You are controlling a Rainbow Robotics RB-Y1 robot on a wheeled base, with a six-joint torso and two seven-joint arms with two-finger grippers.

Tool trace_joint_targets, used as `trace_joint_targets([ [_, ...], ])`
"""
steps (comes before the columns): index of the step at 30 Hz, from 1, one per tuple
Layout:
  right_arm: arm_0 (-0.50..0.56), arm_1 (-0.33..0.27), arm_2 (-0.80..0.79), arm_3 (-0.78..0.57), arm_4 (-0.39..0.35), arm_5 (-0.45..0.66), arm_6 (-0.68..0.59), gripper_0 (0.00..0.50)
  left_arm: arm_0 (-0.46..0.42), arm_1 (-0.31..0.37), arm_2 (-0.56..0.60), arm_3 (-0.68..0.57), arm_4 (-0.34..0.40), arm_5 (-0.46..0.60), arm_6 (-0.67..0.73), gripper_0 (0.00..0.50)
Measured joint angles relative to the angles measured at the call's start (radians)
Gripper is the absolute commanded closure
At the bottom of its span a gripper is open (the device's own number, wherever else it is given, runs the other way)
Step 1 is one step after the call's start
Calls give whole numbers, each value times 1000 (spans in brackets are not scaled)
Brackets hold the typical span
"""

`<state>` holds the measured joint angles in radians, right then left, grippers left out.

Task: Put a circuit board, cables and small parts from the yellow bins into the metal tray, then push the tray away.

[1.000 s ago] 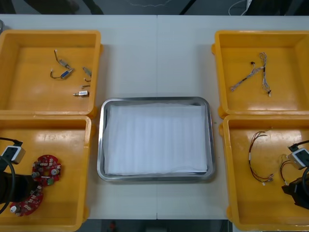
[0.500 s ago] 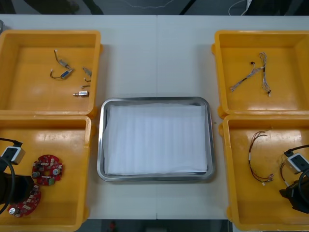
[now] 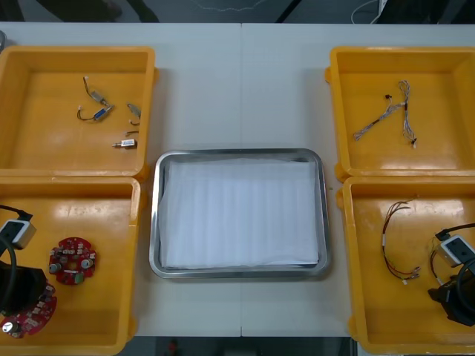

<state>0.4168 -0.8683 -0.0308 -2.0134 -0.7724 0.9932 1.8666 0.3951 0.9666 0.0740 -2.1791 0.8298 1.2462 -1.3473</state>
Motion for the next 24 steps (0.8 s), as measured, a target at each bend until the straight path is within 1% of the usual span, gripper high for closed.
trace_joint_targets([
  [4, 3, -4, 0, 0, 3, -1, 0, 3, -18, 0, 71, -51, 50, 113, 0, 500],
  [6, 5, -4, 0, 0, 7, -2, 0, 100, -32, 0, 98, -78, 59, 171, 0, 500],
  [7, 6, -4, 0, 0, 9, -3, 0, 277, -42, 0, 107, -90, 62, 201, 0, 499],
  [8, 6, -4, 0, 0, 10, -4, 0, 442, -54, 0, 114, -102, 63, 229, 0, 499],
  [9, 8, -4, 0, 0, 11, -4, 0, 493, -68, 0, 118, -114, 64, 259, 0, 499],
  [10, 8, -4, 0, 0, 11, -5, 0, 500, -85, 0, 120, -123, 65, 288, 0, 500],
  [14, 10, -4, 0, 0, 11, -5, 0, 500, -160, 0, 120, -147, 74, 386, 0, 499],
  [17, 10, -5, 0, 0, 10, -6, 0, 500, -232, 0, 120, -154, 105, 467, 0, 500],
  [21, 10, -7, -2, -5, 6, -1, 0, 500, -323, 0, 120, -165, 140, 546, 0, 499],
  [24, 10, -8, -22, -34, -1, 52, 0, 500, -388, 0, 116, -173, 156, 602, 1, 499],
])
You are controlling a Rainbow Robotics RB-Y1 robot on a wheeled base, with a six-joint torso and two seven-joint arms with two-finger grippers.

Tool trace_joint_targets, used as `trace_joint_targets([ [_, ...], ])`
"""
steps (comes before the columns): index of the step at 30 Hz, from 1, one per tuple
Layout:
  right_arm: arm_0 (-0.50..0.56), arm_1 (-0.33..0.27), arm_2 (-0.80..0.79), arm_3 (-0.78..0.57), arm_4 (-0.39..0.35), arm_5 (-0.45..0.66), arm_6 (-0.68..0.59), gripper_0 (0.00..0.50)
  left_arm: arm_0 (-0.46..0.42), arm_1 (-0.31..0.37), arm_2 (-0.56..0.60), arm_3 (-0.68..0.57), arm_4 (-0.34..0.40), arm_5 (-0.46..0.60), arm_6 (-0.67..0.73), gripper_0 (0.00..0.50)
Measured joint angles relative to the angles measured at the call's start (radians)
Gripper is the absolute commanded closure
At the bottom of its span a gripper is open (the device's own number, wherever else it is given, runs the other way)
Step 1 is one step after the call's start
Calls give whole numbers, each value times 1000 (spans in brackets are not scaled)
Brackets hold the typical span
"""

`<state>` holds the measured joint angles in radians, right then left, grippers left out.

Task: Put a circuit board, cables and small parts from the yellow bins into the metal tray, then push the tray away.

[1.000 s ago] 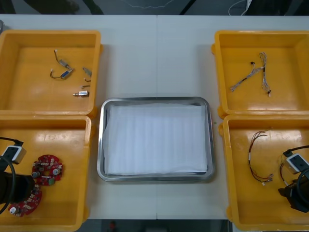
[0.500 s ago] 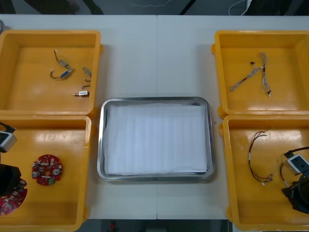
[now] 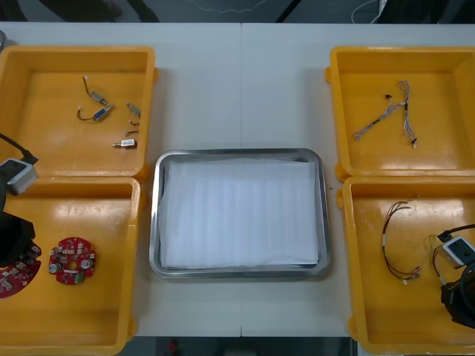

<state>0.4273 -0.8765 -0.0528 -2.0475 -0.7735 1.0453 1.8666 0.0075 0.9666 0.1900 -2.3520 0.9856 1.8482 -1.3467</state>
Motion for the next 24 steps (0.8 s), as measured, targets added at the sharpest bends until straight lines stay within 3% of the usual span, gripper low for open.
trace_joint_targets([
  [4, 2, 0, -66, -80, -26, 100, 0, 500, -95, 0, -42, -21, 1, 57, 12, 499],
  [7, 2, 0, -139, -137, -96, 176, 0, 500, -183, 0, -132, -37, 2, 61, 70, 499],
  [16, -14, 0, -327, -262, -222, 391, 0, 500, -426, -18, -447, -42, -17, 63, 571, 498],
  [24, -133, 0, -395, -312, -280, 588, 0, 500, -523, -143, -578, -12, -129, 63, 576, 498],
])
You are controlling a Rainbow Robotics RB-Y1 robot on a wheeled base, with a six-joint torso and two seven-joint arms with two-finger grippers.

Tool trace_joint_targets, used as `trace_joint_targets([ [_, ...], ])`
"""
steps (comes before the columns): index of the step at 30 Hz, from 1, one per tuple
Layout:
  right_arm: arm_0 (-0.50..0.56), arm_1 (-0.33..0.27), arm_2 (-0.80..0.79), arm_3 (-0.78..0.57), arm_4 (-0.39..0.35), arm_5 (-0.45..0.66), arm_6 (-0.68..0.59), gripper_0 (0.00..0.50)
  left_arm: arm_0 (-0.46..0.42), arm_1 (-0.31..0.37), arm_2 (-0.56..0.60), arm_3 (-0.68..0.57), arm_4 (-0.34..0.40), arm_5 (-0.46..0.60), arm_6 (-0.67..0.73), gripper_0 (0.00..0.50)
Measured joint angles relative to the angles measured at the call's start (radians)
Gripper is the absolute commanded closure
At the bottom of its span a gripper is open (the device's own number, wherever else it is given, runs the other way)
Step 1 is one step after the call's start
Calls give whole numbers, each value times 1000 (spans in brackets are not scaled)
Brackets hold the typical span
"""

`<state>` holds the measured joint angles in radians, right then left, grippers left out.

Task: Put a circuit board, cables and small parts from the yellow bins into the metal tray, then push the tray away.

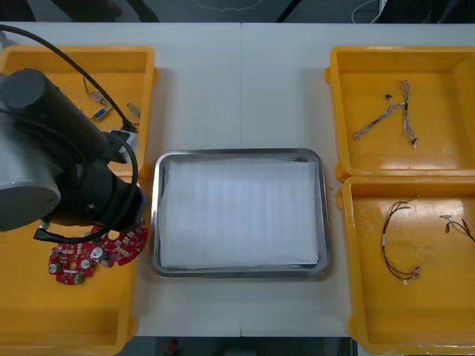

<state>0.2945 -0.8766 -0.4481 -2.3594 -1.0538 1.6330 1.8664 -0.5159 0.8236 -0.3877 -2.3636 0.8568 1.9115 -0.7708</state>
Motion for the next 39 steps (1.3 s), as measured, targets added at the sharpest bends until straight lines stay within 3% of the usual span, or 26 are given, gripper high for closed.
trace_joint_targets([
  [6, -98, 0, -35, -61, 0, 144, 0, 500, -49, -64, -112, 78, -69, -15, 0, 499],
  [13, -199, -4, -51, -106, -10, 276, -1, 500, -77, -119, -207, 152, -146, -109, 0, 500],
  [28, -402, -36, 141, -127, -19, 283, -5, 500, -81, -150, -382, 280, -282, -311, 2, 498],
  [39, -453, -57, 236, -127, -2, 267, -7, 500, -81, -179, -422, 351, -346, -375, 4, 494],
])
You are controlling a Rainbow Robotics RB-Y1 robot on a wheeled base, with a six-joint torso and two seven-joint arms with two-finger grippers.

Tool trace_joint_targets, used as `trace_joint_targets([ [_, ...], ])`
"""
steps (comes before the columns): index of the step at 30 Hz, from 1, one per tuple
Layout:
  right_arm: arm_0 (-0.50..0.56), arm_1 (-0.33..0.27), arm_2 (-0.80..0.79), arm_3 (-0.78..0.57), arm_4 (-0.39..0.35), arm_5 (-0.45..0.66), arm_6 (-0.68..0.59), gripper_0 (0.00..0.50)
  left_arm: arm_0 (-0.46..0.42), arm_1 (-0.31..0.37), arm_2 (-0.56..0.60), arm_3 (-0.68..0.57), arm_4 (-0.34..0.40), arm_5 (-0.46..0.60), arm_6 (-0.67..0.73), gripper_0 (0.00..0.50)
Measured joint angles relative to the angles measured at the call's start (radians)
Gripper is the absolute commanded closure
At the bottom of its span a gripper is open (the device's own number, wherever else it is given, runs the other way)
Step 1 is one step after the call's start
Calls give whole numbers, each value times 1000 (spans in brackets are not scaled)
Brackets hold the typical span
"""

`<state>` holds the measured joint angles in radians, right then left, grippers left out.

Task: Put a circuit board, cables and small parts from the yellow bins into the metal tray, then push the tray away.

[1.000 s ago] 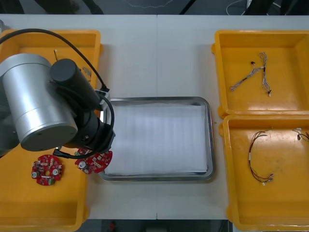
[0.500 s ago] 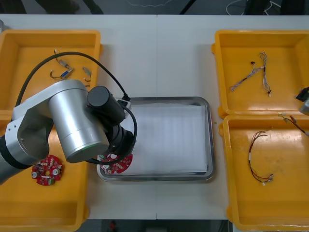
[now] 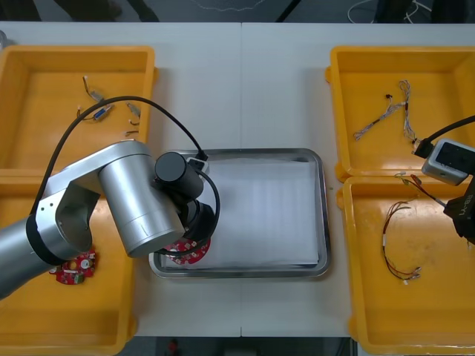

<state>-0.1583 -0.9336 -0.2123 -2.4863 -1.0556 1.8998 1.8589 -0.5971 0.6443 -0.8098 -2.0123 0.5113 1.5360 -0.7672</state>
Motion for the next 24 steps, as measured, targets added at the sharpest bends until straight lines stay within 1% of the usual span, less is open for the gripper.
trace_joint_targets([
  [1, -4, -3, 7, 0, 2, 0, -2, 500, 0, -2, 0, 0, -1, 0, 0, 486],
  [2, -7, -5, 14, 0, 3, 0, -6, 500, 0, -3, 0, 0, -3, 0, 0, 397],
  [3, -10, -7, 20, 0, 4, 0, -9, 500, 0, -5, 0, 0, -5, 0, 0, 335],
  [4, -14, -9, 25, 0, 4, 0, -12, 500, 0, -6, 0, 0, -9, 0, 1, 214],
  [5, -17, -9, 29, 0, 4, 0, -16, 500, 0, -8, 0, 0, -12, 0, 1, 131],
  [6, -20, -10, 32, 0, 4, 0, -20, 500, 0, -9, 0, 0, -15, 0, 2, 4],
  [18, -40, -10, 50, 0, 2, 0, -24, 500, -2, -13, 3, -4, -40, 10, 12, 0],
  [21, -55, -10, 59, 0, -6, 0, -24, 500, -3, -13, 23, -34, -40, 65, 12, 0],
  [24, -90, -10, 92, 0, -17, 0, -25, 500, -3, -13, 79, -89, -29, 138, 12, 0],
])
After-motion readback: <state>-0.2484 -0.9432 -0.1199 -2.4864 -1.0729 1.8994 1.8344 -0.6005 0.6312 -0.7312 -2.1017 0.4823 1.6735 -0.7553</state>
